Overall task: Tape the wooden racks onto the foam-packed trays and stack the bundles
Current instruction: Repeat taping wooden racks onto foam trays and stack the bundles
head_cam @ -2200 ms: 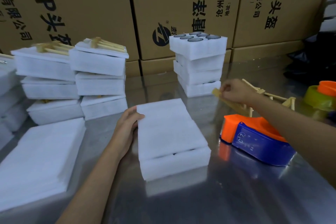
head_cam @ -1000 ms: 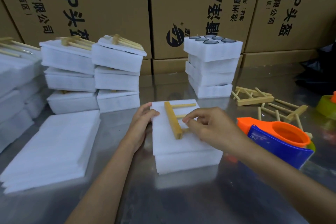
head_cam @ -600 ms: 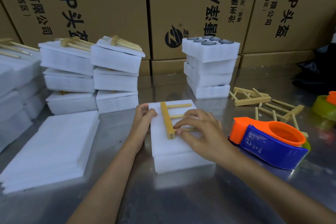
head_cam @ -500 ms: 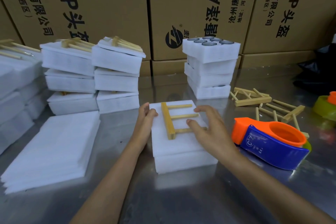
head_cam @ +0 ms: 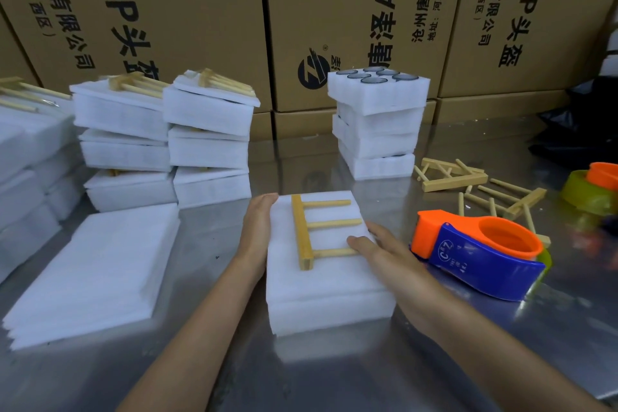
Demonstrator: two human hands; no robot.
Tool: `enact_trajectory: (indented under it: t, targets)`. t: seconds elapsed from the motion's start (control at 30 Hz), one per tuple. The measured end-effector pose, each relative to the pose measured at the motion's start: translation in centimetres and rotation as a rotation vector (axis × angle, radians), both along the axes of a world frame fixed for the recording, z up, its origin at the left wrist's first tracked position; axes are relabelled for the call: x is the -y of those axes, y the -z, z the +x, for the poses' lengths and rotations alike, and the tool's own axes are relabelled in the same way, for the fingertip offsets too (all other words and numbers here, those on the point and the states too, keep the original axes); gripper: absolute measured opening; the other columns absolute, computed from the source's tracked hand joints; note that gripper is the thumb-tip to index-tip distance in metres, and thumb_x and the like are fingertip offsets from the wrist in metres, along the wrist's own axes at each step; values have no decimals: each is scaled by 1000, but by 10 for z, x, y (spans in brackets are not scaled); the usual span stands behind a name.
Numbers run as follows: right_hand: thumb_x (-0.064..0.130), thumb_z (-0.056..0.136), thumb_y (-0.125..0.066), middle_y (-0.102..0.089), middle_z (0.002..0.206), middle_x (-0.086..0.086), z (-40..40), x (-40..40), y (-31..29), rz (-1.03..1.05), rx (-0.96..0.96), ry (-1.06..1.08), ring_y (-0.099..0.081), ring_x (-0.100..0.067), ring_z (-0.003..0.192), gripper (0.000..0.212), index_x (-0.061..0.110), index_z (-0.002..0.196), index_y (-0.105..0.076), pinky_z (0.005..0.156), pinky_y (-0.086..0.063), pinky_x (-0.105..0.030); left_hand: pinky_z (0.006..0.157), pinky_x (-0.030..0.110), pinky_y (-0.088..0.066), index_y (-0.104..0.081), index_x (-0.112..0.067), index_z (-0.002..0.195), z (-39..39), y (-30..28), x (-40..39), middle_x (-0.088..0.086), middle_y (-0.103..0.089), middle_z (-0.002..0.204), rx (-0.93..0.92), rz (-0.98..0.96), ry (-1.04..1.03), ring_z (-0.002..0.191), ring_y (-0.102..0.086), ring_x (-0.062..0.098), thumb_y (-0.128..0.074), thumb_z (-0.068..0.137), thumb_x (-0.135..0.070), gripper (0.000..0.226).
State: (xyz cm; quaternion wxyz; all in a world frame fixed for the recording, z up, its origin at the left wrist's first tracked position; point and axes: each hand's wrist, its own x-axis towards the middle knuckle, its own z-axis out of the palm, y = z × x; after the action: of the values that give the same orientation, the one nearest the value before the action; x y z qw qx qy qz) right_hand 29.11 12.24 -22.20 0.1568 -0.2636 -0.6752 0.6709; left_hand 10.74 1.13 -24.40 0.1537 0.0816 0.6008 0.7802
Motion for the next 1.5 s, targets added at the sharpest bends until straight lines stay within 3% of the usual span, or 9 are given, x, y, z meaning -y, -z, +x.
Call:
enact_trajectory:
  t: [0.13,0.27,0.33,0.6,0.73,0.87,1.07,1.33,1.5]
  targets:
    - [39,97,-54,-64,104,18,16,-5,-7,207,31,-13,-60,-2,96,13,36,106,-62,75,-47,-23,57,20,-48,-63,-22,89,0,1,4,0,-64,91,-70,-105,-74,76,-61,11,-57,97,-18,11]
    - [31,93,-52,-68,95,0,39,-40,-8,1226,117,384,-59,-22,91,21,19,88,-68,79,-44,-37,53,16,-48,-63,-18,97,6,-2,6,-1,-64,90,-78,-137,-88,75,-61,10,-57,98,-17,6]
    - [28,93,-49,-65,80,-11,53,-65,-2,1425,224,609,-58,-33,78,28,8,77,-62,75,-42,-41,57,20,-47,-63,-17,101,8,-4,7,-1,-64,91,-77,-132,-87,77,-61,10,-57,98,-18,7]
    - [33,93,-50,-47,44,-11,54,-101,8,1387,392,711,-39,-22,38,36,3,77,-61,48,-28,-23,65,31,-38,-53,-17,90,19,-13,11,7,-51,83,11,-127,-33,72,-48,19,-53,88,-28,11]
    - [30,92,-35,-54,48,-24,67,-115,-11,1391,113,862,-51,-35,41,51,-4,65,-61,53,-30,-29,87,23,-41,-62,-22,114,33,-32,21,-4,-61,119,-357,-284,-269,104,-55,12,-49,97,-16,22]
    - [27,93,-36,-54,48,-19,76,-107,-38,1436,-160,836,-48,-32,42,47,0,62,-58,50,-18,-23,94,21,-47,-68,-27,106,72,-70,23,-7,-71,110,-608,-108,-111,108,-63,6,-49,97,-12,26]
    - [33,98,-33,-54,52,-5,70,-71,-73,1431,-414,662,-40,-14,49,46,6,68,-55,50,-20,-22,93,25,-49,-66,-23,116,137,-95,-14,-10,-70,109,-282,-75,678,102,-64,4,-40,101,-22,30]
    - [38,96,-32,-39,51,15,62,-57,-83,1379,-435,564,-36,-3,44,48,9,63,-51,50,-21,-17,81,24,-57,-76,-12,104,139,-101,8,5,-75,100,-295,-18,618,89,-70,15,-47,100,-15,30]
    - [48,92,-36,-52,53,17,55,-55,-81,1180,-392,401,-60,2,58,39,21,65,-46,55,-32,-14,83,31,-59,-77,-18,89,129,-106,18,4,-72,97,-227,-25,654,88,-67,14,-55,89,-26,23]
